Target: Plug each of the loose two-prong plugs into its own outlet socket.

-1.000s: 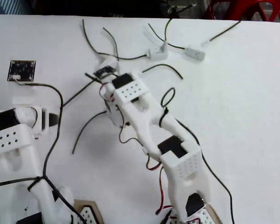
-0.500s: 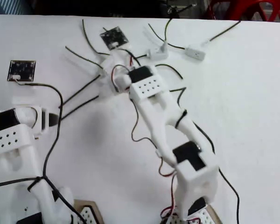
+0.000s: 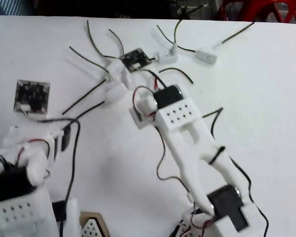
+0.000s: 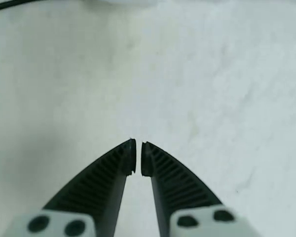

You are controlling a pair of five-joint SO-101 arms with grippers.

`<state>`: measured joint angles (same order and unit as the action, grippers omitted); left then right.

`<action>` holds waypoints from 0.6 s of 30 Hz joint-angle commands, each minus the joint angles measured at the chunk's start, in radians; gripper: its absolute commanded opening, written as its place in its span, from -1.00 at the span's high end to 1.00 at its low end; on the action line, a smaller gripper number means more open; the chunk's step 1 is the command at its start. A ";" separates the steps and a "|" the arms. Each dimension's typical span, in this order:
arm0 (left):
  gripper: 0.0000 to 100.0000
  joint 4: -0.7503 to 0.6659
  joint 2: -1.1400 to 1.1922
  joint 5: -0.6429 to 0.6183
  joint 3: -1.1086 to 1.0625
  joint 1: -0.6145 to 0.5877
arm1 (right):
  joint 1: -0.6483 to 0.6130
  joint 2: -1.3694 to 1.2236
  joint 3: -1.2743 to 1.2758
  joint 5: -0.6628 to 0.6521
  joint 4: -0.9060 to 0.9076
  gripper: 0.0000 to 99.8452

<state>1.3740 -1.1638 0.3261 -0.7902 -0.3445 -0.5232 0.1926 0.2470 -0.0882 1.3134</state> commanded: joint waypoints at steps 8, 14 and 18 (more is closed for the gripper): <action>0.47 -0.104 -0.403 -0.094 -0.325 0.099 | 0.127 0.478 0.522 0.126 -0.243 0.97; 0.47 -0.193 -0.441 -0.092 -0.433 0.101 | 0.189 0.736 0.809 0.126 -0.386 0.97; 0.47 -0.261 -0.444 -0.091 -0.520 0.101 | 0.229 0.923 0.970 0.126 -0.420 0.97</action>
<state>1.1914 -1.5919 0.2432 -1.2566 -0.2570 -0.3222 0.9812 1.1400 0.0299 0.9268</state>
